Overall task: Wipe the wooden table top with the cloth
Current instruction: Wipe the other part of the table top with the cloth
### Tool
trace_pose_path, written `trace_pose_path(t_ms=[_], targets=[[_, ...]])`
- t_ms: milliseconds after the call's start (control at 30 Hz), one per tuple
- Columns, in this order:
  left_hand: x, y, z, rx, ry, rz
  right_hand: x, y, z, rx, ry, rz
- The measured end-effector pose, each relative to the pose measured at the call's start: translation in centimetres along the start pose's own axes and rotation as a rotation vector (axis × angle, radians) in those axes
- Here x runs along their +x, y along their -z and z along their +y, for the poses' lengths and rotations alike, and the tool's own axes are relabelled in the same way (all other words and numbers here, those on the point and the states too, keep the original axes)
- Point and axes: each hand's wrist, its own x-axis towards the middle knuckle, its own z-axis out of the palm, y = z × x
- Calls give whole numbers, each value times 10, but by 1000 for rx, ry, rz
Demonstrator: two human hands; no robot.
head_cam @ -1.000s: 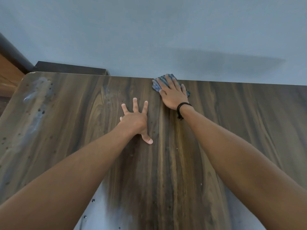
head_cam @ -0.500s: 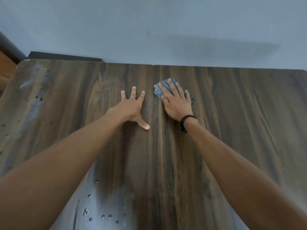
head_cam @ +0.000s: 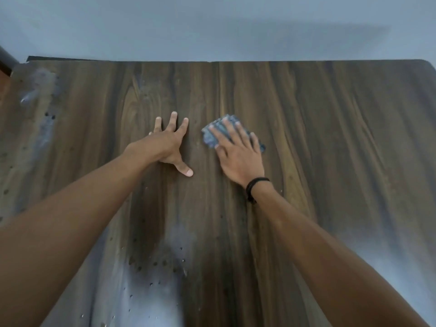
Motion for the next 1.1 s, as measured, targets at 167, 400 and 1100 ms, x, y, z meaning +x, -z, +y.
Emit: trace_pose_path(t_ms=[167,400,1100], targets=[[-8,-12,-3,-29,22,26,-31,2,4,-21,90,-40],[-19,-34,-2,-76,15,85,-74,5,15,-29,72,-74],[-44,-44,4,-72,58,164,-153,1,-15,-21,-73,-62]])
